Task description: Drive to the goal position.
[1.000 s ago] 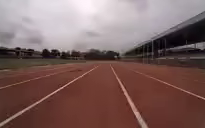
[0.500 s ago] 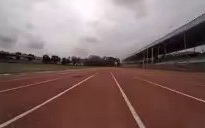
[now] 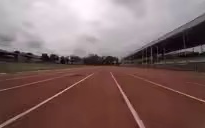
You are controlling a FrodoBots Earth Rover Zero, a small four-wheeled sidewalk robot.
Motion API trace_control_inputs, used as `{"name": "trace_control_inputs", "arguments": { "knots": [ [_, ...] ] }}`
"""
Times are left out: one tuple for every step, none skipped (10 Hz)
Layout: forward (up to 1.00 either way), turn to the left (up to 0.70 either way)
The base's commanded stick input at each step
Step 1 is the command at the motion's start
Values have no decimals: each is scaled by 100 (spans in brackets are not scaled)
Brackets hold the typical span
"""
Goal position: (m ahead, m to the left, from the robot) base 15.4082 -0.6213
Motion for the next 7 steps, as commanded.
{"name": "trace_control_inputs", "arguments": {
  "knots": [
    [70,-35],
    [70,-35],
    [70,-35],
    [70,-35],
    [70,-35],
    [70,-35],
    [70,-35]
  ]
}}
